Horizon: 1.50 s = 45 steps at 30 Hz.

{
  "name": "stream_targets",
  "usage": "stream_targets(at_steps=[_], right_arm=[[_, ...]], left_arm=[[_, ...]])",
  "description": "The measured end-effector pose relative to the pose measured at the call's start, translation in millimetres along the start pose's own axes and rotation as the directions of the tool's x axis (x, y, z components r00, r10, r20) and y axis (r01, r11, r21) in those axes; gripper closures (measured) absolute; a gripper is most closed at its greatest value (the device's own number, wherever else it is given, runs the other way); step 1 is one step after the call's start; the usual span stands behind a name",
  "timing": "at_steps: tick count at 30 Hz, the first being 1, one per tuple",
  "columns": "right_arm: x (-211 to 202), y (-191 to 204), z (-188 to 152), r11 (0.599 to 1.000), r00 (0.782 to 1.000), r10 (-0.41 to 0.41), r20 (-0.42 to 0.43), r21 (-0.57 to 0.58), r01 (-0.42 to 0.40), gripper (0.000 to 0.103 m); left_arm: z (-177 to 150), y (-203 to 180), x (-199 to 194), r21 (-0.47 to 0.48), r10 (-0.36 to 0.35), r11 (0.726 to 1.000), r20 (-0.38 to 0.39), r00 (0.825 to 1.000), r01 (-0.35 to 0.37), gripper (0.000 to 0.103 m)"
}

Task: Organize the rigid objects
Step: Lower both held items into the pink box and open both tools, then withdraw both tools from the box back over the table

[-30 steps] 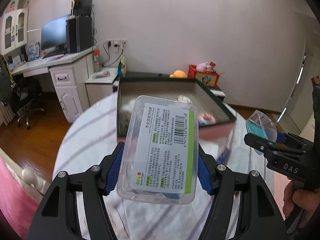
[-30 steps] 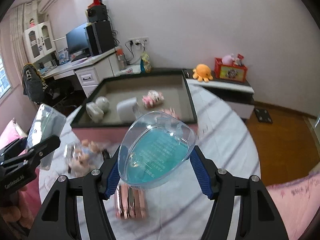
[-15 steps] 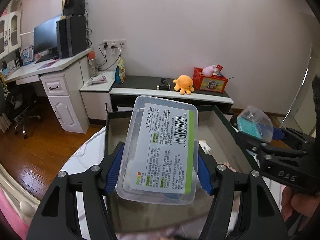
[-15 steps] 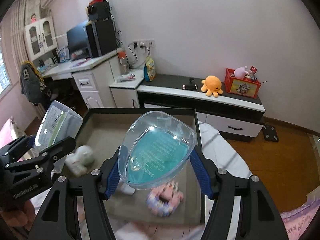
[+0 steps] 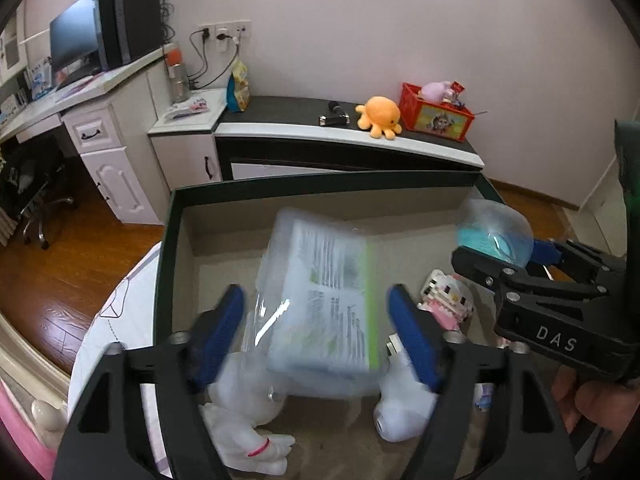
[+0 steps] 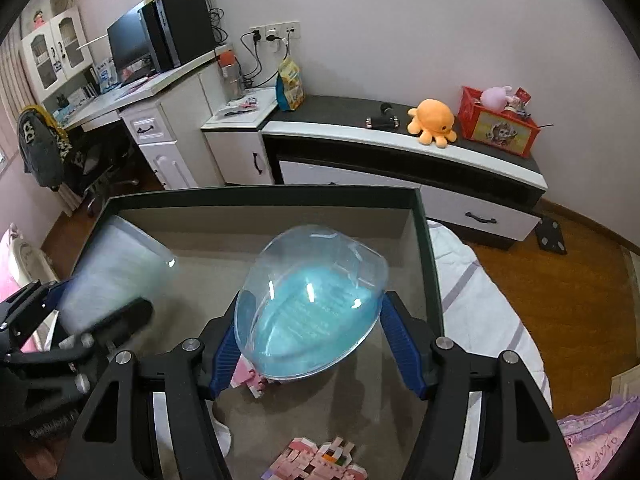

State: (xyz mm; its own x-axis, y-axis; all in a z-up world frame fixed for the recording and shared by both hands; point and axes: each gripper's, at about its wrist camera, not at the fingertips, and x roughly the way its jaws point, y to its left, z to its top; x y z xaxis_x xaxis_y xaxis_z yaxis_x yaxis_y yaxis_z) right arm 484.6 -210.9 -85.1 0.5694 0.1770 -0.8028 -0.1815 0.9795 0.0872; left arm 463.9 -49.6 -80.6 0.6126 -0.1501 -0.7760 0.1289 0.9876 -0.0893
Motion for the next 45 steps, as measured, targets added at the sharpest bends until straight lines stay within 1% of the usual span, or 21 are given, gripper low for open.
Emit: stream_targets(at_steps=[1, 2, 5, 6, 7, 13, 17, 21, 23, 31, 35, 38, 40, 43, 45], right_arm=[[-1.0, 0.5, -0.6, 1.000, 1.000, 0.000, 0.000, -0.004, 0.000, 0.025], [-1.0, 0.2, -0.9, 1.000, 1.000, 0.000, -0.003, -0.003, 0.000, 0.020], [-3.3, 0.1, -5.9, 1.000, 1.000, 0.010, -0.015, 0.016, -0.010, 0.018], [-5.7, -1.2, -8.2, 0.999, 1.000, 0.014, -0.012, 0.031, -0.013, 0.012], [-8.2, -1.8, -9.4, 0.999, 1.000, 0.017, -0.009, 0.044, -0.017, 0.000], [-51.1, 5.2, -23.1, 0.996, 0.996, 0.035, 0.082, 0.076, -0.042, 0.000], [-87.1, 17.8, -38.5, 0.997, 0.989, 0.030, 0.143, 0.071, -0.041, 0.000], [-131.5, 31.9, -65.1, 0.997, 0.976, 0.018, 0.217, 0.068, -0.034, 0.000], [-147.4, 38.0, -76.3, 0.997, 0.971, 0.026, 0.236, 0.058, -0.040, 0.000], [-223.5, 57.3, -132.1, 0.999, 0.938, -0.025, 0.345, 0.040, 0.012, 0.000], [-249.2, 65.1, -151.6, 0.999, 0.923, -0.034, 0.383, 0.036, 0.022, 0.000], [-267.5, 68.9, -171.1, 0.997, 0.907, -0.062, 0.417, 0.061, 0.040, 0.000], [-274.3, 70.4, -179.3, 0.997, 0.902, -0.070, 0.427, 0.070, 0.044, 0.000], [-282.2, 75.0, -196.9, 0.996, 0.900, -0.078, 0.428, 0.077, 0.049, 0.000], [-283.8, 76.7, -206.6, 0.996, 0.905, -0.065, 0.420, 0.079, 0.035, 0.000]], left_arm=[[-1.0, -1.9, -5.0, 0.010, 0.016, 1.000, 0.022, 1.000, -0.016, 0.007], [-2.5, -3.2, -10.6, 0.019, 0.031, 0.999, 0.045, 0.999, -0.032, 0.000], [-6.0, -1.6, -26.8, 0.017, 0.028, 0.999, 0.078, 0.997, -0.030, 0.000], [-7.4, 0.3, -33.0, 0.010, 0.025, 1.000, 0.088, 0.996, -0.026, 0.000], [-10.6, 1.8, -41.7, 0.003, 0.029, 1.000, 0.104, 0.994, -0.029, 0.000], [-31.5, 17.0, -94.2, -0.046, 0.049, 0.998, 0.195, 0.980, -0.041, 0.000], [-49.4, 23.5, -128.1, -0.064, 0.058, 0.997, 0.226, 0.972, -0.045, 0.000], [-70.7, 25.9, -158.2, -0.071, 0.072, 0.996, 0.255, 0.964, -0.055, 0.000], [-82.1, 26.3, -171.7, -0.076, 0.076, 0.995, 0.264, 0.962, -0.057, 0.000], [-125.3, 25.5, -223.1, -0.094, 0.095, 0.993, 0.309, 0.946, -0.069, 0.000], [-144.3, 14.5, -249.0, -0.073, 0.118, 0.992, 0.334, 0.935, -0.099, 0.000], [-157.6, 11.8, -267.4, -0.079, 0.123, 0.992, 0.355, 0.927, -0.102, 0.000], [-167.3, 9.9, -278.3, -0.083, 0.128, 0.991, 0.367, 0.922, -0.105, 0.000], [-179.6, 5.7, -288.1, -0.083, 0.139, 0.990, 0.377, 0.916, -0.115, 0.000], [-185.5, 3.6, -290.9, -0.084, 0.140, 0.990, 0.374, 0.917, -0.116, 0.000]])
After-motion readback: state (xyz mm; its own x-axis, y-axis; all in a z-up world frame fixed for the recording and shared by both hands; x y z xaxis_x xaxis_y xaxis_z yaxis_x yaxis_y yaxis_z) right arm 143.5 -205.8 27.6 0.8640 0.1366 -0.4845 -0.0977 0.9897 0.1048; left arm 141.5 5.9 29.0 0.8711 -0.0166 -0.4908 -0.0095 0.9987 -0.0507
